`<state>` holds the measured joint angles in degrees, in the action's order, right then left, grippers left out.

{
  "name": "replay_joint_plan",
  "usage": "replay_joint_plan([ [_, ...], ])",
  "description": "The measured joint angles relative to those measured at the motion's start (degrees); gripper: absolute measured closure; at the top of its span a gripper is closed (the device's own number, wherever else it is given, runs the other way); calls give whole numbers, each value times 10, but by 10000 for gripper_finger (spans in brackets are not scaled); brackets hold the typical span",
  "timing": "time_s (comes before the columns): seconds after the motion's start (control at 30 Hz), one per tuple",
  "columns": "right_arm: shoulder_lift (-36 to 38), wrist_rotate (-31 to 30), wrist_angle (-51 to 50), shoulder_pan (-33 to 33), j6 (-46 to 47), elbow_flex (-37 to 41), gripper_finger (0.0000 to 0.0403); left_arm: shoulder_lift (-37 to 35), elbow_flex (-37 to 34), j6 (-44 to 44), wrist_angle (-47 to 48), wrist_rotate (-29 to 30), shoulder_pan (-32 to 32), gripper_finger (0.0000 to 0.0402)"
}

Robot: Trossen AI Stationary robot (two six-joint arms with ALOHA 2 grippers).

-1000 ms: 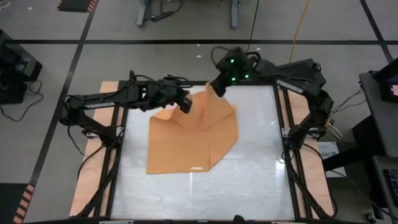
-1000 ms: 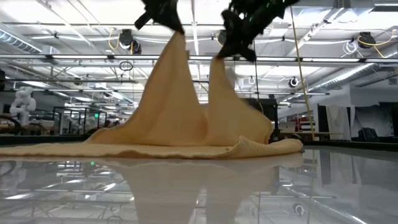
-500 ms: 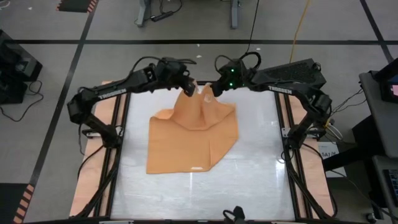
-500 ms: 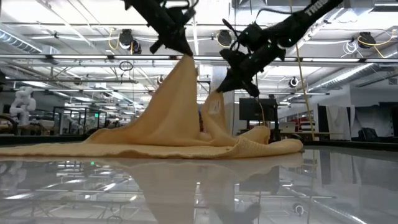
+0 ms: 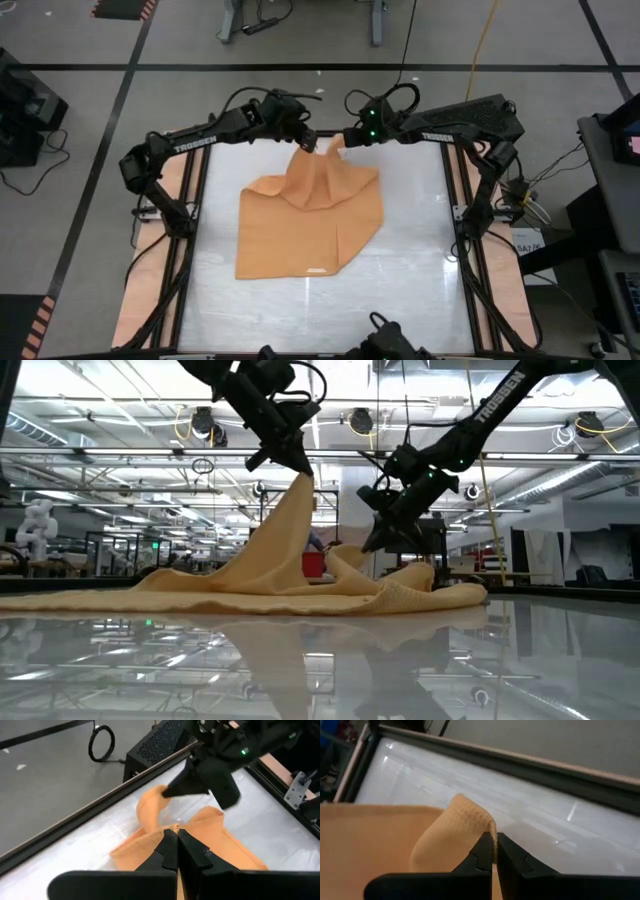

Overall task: Roll towel into tight, uniform cylinder
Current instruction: Roll the yellow towel

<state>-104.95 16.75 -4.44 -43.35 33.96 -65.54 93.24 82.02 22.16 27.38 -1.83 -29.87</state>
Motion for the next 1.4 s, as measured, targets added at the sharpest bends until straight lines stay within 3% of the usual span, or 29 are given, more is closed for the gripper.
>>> replay_joint_plan([
  [0.27, -1, -8, 1, -20, -16, 0, 401, -3, 0, 0, -1, -5, 0, 401],
  [0.5, -1, 77, 1, -14, 3, 0, 392, -3, 0, 3, 0, 0, 0, 401],
  [0.73, 12, 122, 4, -7, 51, 0, 399, -3, 0, 91, 4, 6, -3, 397],
  [1.03, 24, 128, 22, 22, 69, -1, 395, 8, 0, 90, -8, 12, -8, 394],
  [1.4, 23, 118, 130, 75, 109, -1, 395, 32, 0, 82, 0, 0, 7, 393],
])
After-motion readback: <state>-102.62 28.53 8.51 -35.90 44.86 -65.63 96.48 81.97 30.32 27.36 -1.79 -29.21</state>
